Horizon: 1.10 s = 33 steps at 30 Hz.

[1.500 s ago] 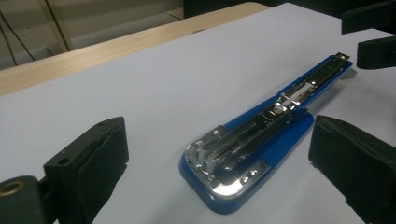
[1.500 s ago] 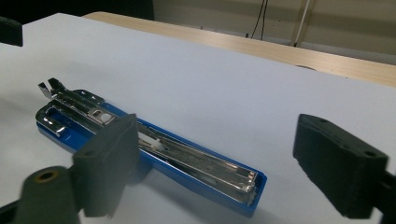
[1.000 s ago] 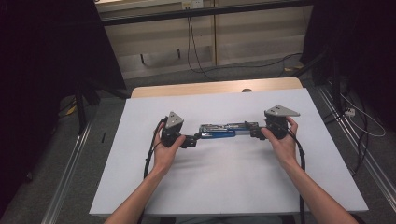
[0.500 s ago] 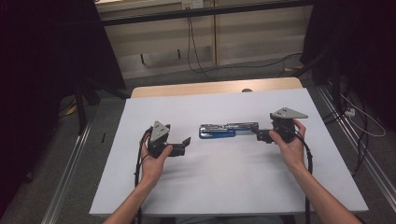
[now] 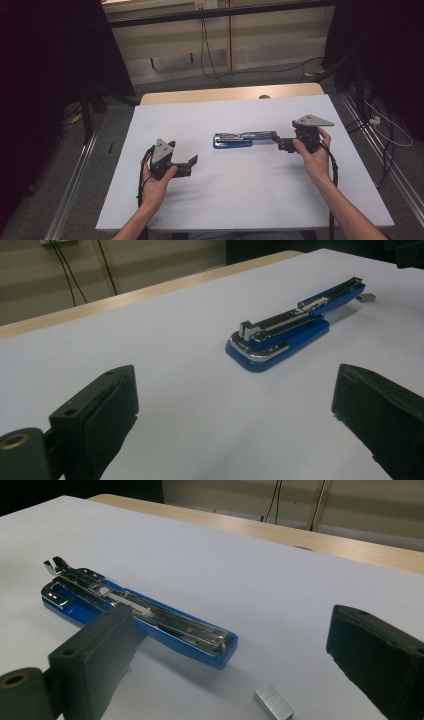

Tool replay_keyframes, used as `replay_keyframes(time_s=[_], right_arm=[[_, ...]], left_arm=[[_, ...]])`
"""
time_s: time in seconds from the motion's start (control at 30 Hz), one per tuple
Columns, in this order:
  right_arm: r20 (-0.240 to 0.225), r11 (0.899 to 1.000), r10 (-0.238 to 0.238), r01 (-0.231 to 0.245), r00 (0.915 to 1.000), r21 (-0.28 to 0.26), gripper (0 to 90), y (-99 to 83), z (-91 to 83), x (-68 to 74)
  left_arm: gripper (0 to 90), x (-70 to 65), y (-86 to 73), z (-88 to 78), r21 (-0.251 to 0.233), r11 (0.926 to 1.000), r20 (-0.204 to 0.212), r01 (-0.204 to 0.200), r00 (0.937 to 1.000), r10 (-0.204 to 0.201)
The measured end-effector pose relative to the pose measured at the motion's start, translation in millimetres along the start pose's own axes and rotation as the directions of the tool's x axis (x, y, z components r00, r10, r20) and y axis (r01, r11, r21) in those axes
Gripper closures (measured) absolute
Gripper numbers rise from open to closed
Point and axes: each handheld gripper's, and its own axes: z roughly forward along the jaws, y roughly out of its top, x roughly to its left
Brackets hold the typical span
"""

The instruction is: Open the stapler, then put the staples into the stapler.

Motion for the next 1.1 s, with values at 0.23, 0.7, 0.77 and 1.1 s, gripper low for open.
replay_keyframes(time_s=[0.23, 0.7, 0.77, 1.1], right_arm=[[-0.011, 1.0, 0.003, -0.003, 0.9999, 0.026, 7.8, 2.2, 1.3, -4.6], [-0.074, 0.997, 0.002, 0.004, 0.9972, 0.071, 5.6, 12.3, 9.9, -14.4], [-0.087, 0.996, -0.013, 0.02, 0.9961, 0.085, 3.9, 14.2, 9.7, -15.1], [-0.128, 0.99, -0.031, 0.048, 0.9913, 0.136, 6.8, 22.3, 6.3, -35.9]], left_arm=[[4.9, 3.0, -9.9, -11.7, -0.019, 0.9994, 0.015, 0.029, 0.9995, -0.029], [4.7, 6.4, -25.1, -40.0, -0.029, 0.999, -0.019, 0.033, 0.9992, -0.034], [3.9, 5.6, -26.9, -41.8, -0.04, 0.9985, -0.033, 0.037, 0.9987, -0.039], [3.9, 1.9, -27.6, -43.3, -0.015, 0.9997, -0.006, 0.022, 0.9997, -0.022]])
